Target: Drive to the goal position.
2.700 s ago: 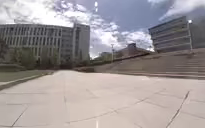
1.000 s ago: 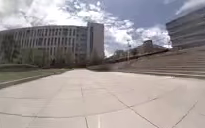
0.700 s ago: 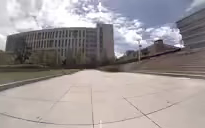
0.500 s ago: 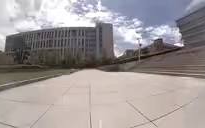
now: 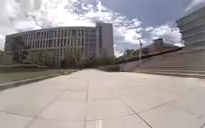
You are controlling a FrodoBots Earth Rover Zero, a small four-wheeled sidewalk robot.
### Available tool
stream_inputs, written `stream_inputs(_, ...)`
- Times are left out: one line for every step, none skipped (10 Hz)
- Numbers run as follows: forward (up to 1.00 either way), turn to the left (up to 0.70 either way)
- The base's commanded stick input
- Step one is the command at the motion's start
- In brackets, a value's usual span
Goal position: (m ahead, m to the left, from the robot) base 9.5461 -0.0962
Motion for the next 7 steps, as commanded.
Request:
stream_inputs(1.00, 0.05)
stream_inputs(1.00, 0.05)
stream_inputs(1.00, 0.05)
stream_inputs(1.00, 0.05)
stream_inputs(1.00, 0.05)
stream_inputs(1.00, 0.05)
stream_inputs(1.00, 0.05)
